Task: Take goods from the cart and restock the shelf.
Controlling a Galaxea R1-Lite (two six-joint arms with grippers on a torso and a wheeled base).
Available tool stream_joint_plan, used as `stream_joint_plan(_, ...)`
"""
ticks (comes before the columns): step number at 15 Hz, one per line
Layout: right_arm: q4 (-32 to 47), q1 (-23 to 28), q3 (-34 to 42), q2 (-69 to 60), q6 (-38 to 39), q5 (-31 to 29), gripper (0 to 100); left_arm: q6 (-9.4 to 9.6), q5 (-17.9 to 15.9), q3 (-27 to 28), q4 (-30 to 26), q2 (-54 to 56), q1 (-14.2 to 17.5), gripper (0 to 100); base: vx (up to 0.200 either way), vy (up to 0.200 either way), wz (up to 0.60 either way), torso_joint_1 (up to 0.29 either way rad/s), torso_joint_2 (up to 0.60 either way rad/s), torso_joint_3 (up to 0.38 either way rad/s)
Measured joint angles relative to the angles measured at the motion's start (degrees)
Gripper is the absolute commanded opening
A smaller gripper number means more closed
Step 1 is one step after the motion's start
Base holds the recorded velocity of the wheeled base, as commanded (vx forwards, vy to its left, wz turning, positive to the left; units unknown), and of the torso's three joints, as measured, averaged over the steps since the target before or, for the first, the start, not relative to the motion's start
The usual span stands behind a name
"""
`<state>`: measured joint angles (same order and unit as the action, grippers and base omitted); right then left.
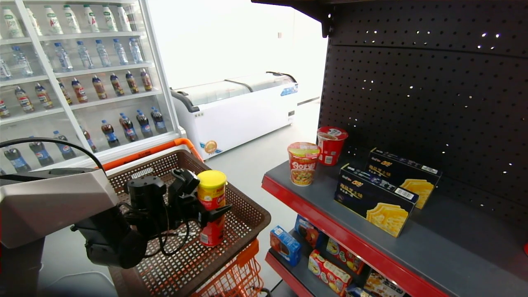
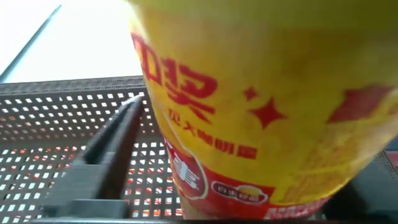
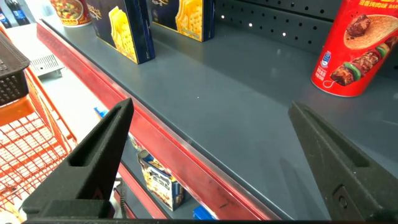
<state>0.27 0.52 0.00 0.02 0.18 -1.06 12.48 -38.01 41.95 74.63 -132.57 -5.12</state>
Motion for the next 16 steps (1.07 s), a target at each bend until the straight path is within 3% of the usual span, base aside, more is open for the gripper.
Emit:
stream_joint_plan(7,0.0,0.0,0.0,0.0,0.0,0.0,100,-0.11,0.2,-1.8,-0.4,2.8,0.2,0,0.0,0.0,0.0,0.0,0.0,0.0)
stream_joint_plan(9,0.0,0.0,0.0,0.0,0.0,0.0,100,-0.39,1.3,-3.3,-3.5,7.9,0.7,0,0.0,0.0,0.0,0.0,0.0,0.0)
stream_joint_plan(11,0.0,0.0,0.0,0.0,0.0,0.0,100,-0.69,4.9,-5.2,-10.4,16.9,0.8,0,0.0,0.0,0.0,0.0,0.0,0.0)
stream_joint_plan(13,0.0,0.0,0.0,0.0,0.0,0.0,100,-1.38,10.7,-6.9,-17.7,26.9,0.2,0,0.0,0.0,0.0,0.0,0.0,0.0)
stream_joint_plan(16,0.0,0.0,0.0,0.0,0.0,0.0,100,-4.52,15.6,-10.4,-26.8,41.9,-0.7,0,0.0,0.0,0.0,0.0,0.0,0.0)
